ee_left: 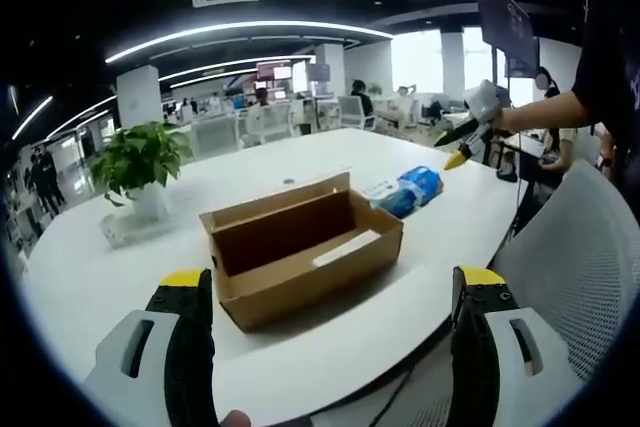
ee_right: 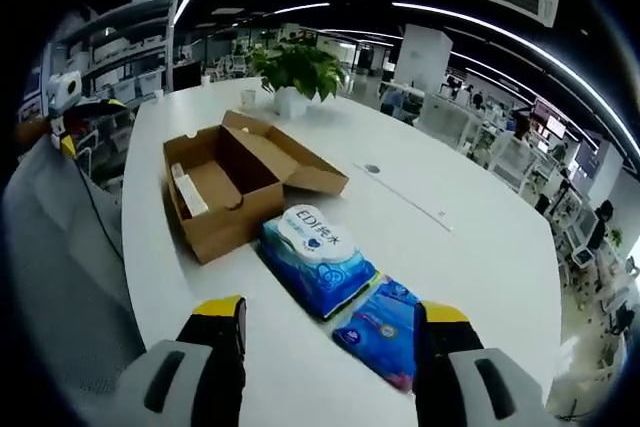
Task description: Operate the shoe box by opening the lid, removing the specified soft item, and placing it in the target area until the item is outside and the box remains undamaged.
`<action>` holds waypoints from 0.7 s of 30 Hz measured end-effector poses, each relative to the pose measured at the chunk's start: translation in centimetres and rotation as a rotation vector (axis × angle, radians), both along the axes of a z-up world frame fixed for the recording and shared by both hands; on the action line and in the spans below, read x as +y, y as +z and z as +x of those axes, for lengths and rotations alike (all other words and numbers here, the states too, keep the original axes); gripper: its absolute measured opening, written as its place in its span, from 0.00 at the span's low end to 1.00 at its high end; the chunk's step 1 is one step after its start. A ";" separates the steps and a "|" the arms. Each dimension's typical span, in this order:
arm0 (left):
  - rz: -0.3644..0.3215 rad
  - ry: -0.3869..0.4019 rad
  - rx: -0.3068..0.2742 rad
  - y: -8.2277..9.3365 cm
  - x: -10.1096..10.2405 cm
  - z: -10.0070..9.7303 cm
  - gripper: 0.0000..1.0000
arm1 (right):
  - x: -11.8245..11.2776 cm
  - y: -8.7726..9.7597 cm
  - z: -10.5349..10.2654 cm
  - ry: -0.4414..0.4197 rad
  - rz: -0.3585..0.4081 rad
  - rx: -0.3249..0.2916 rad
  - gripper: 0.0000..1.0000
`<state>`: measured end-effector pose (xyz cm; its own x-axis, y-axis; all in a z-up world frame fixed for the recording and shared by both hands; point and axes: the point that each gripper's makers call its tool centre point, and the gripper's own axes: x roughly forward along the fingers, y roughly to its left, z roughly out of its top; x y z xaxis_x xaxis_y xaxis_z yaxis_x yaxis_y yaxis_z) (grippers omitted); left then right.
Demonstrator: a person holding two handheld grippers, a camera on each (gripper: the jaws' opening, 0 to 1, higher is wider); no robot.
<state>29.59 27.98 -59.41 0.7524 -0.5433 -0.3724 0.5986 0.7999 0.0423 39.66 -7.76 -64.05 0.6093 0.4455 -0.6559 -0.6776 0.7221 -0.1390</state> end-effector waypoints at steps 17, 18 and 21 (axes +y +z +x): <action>0.003 -0.002 -0.009 0.1 0.0 0.1 0.99 | 10.4 2.8 0.7 0.323 -0.017 -0.038 0.61; 0.004 -0.002 -0.007 0.0 0.1 0.1 0.99 | 10.9 2.8 0.8 0.336 -0.022 -0.039 0.60; 0.007 -0.003 -0.010 0.0 0.1 0.1 0.99 | 12.2 2.9 1.1 0.374 -0.025 -0.042 0.59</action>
<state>29.72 28.10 -59.42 0.7542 -0.5432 -0.3690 0.6008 0.7976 0.0539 40.78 4.46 -61.16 0.4347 0.6264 -0.6470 -0.8870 0.4223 -0.1869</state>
